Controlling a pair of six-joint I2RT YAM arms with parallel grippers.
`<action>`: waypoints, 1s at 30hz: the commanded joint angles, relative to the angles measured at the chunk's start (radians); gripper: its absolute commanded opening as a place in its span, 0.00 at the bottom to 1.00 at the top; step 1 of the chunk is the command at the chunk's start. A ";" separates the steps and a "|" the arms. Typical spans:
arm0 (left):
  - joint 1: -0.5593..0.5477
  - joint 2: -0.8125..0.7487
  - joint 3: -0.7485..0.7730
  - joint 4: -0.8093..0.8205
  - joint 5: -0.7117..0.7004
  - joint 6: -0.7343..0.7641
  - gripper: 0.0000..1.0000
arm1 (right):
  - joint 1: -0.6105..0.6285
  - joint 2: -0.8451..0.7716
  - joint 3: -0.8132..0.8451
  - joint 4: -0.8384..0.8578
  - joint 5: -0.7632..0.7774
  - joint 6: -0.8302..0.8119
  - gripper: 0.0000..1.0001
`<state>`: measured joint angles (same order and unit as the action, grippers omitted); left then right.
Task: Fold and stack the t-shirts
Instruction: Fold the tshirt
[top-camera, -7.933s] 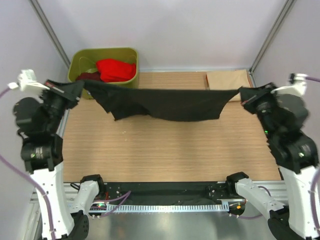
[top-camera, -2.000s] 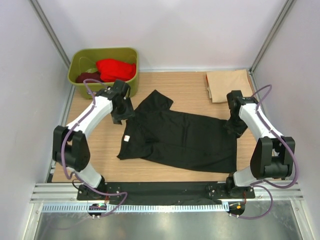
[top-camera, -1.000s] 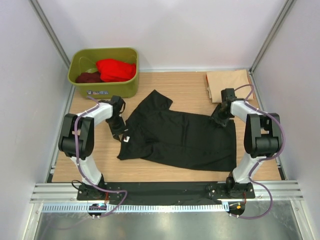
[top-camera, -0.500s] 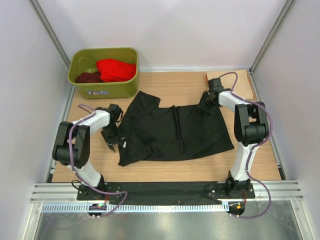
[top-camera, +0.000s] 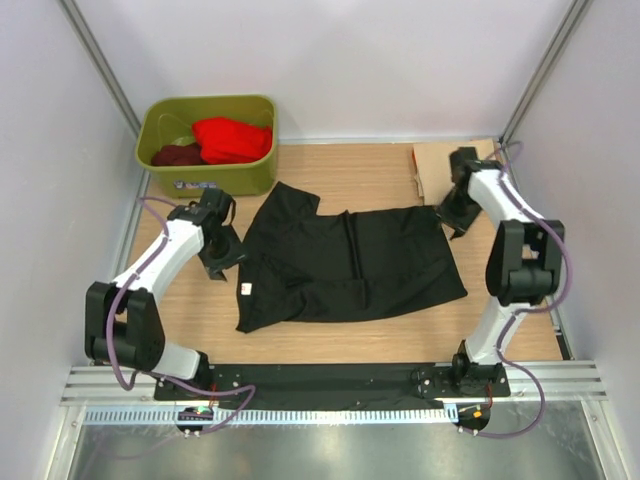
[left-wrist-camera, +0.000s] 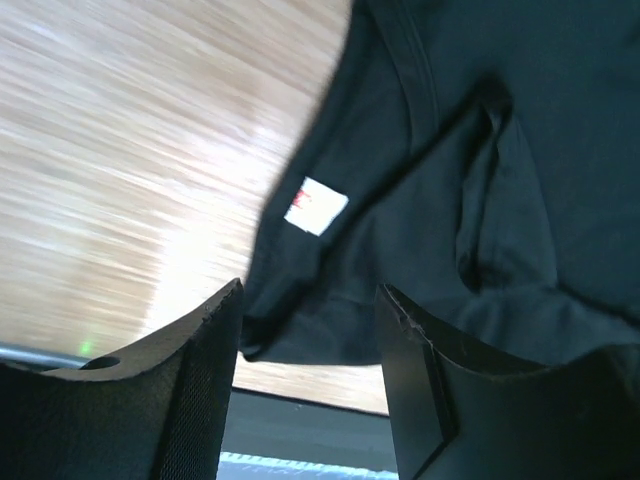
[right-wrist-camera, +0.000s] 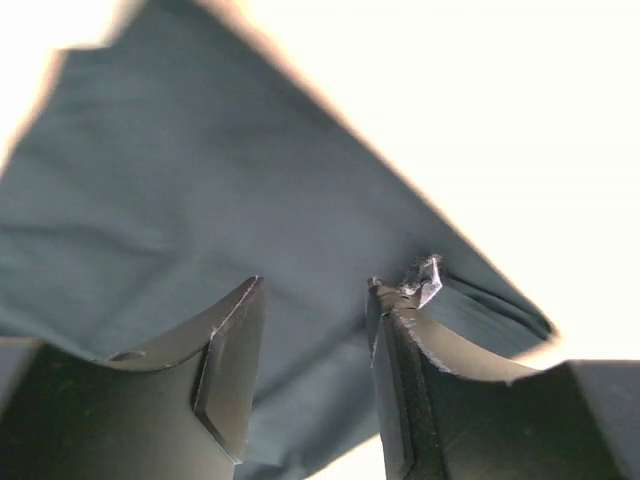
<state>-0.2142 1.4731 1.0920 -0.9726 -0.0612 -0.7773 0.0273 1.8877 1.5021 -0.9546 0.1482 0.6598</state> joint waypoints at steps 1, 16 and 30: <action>0.002 -0.052 -0.082 0.092 0.148 0.015 0.57 | -0.090 -0.143 -0.106 -0.102 0.041 0.028 0.49; 0.003 0.177 -0.109 0.161 0.215 0.027 0.56 | -0.159 -0.268 -0.444 0.048 0.033 0.041 0.40; 0.010 0.233 -0.161 0.135 0.067 0.010 0.56 | -0.247 -0.432 -0.712 0.086 0.194 0.113 0.01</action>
<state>-0.2138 1.6848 0.9672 -0.8356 0.0910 -0.7639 -0.1974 1.5215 0.8242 -0.8692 0.2459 0.7376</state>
